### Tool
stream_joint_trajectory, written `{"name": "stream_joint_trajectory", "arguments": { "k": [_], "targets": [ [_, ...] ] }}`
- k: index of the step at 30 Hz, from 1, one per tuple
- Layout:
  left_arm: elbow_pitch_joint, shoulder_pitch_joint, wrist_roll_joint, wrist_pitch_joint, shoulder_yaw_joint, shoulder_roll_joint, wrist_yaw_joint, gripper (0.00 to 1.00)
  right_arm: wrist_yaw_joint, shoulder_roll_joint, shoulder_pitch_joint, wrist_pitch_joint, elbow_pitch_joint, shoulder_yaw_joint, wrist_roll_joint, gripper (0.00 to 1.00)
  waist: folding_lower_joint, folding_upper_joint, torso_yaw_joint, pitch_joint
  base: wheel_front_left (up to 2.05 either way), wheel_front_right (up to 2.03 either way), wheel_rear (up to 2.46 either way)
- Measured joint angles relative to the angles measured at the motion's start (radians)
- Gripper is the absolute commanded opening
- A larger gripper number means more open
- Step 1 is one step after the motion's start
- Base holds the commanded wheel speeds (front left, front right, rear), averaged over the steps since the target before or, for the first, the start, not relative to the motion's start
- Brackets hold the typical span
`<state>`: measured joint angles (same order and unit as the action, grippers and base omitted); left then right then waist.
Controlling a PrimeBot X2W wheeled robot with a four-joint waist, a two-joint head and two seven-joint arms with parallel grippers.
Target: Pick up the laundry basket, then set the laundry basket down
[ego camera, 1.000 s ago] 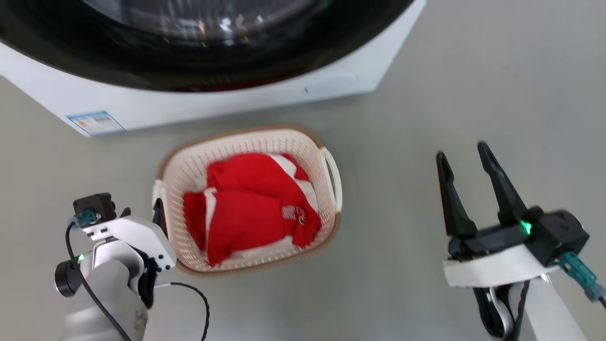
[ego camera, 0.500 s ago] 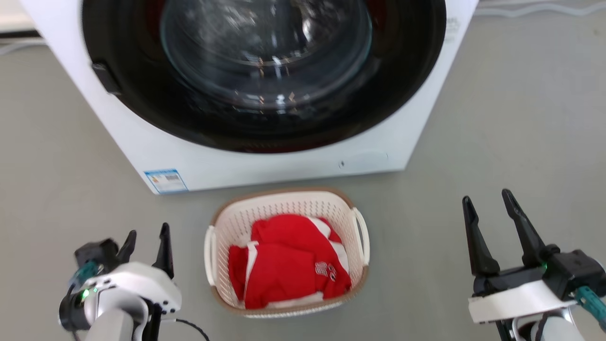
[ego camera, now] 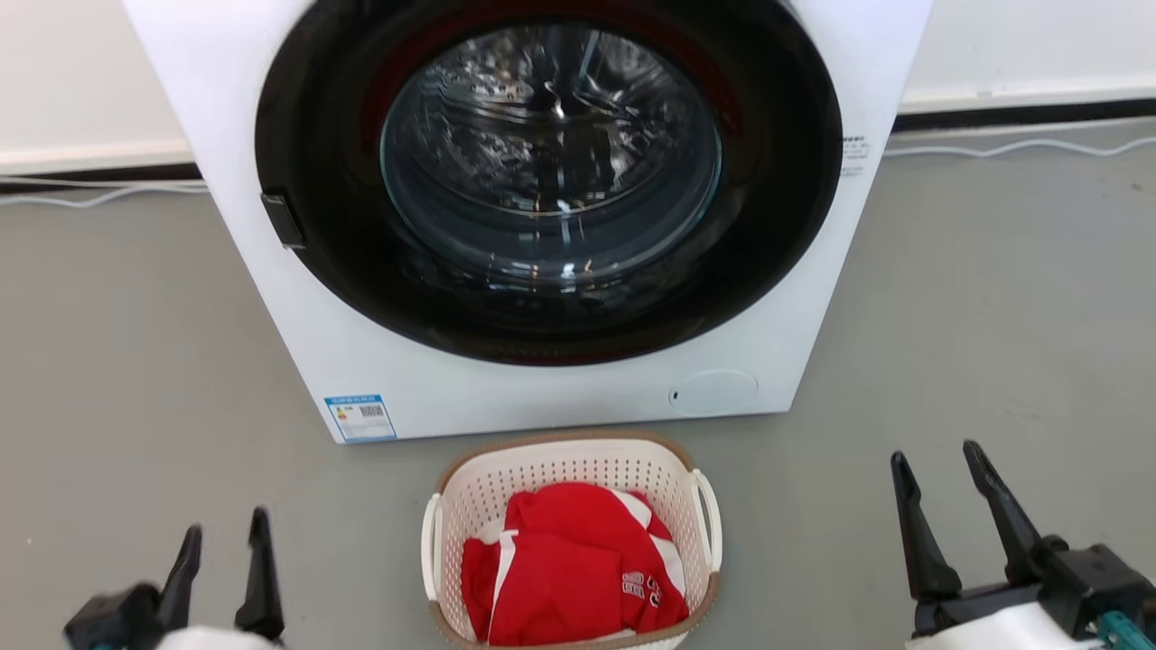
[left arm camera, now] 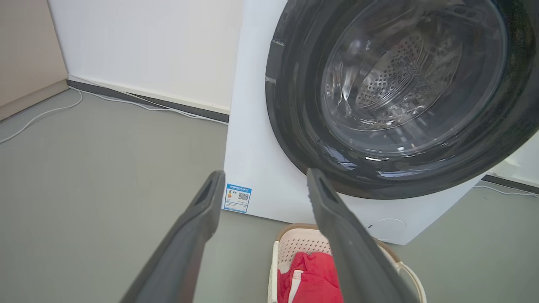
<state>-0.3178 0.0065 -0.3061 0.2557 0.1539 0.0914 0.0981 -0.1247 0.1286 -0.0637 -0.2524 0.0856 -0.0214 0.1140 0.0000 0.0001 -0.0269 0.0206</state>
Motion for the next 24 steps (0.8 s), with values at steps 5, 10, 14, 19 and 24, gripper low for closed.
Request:
{"name": "stream_joint_trajectory", "arguments": {
  "k": [5,10,14,19,24],
  "targets": [
    [0.062,0.071,0.008,0.0,0.037,-0.011,0.0,1.0,0.0,-0.004,-0.021,0.0,0.019,-0.015,0.0,1.0,0.0,0.0,0.0,-0.024,0.0,0.0,0.0],
    [0.077,0.099,0.017,0.0,0.041,-0.027,0.0,1.0,0.0,-0.012,-0.024,0.0,0.029,-0.037,-0.013,1.0,0.0,0.0,0.002,-0.035,0.0,0.0,0.0],
    [0.078,0.11,0.029,0.0,0.041,-0.028,0.0,1.0,0.0,-0.021,-0.044,0.0,0.049,-0.045,-0.02,1.0,0.0,0.0,0.003,-0.043,0.0,0.0,0.0],
    [0.078,0.11,0.044,0.0,0.042,-0.028,0.001,1.0,0.0,-0.026,-0.044,0.0,0.054,-0.048,-0.023,1.0,0.0,0.0,0.0,-0.049,0.0,0.0,0.0],
    [0.068,0.11,0.05,0.0,0.036,-0.028,0.012,0.0,0.0,-0.028,-0.044,0.0,0.058,-0.049,-0.023,0.0,0.0,-0.0001,-0.005,-0.052,0.0,0.0,0.0]
  ]
}}
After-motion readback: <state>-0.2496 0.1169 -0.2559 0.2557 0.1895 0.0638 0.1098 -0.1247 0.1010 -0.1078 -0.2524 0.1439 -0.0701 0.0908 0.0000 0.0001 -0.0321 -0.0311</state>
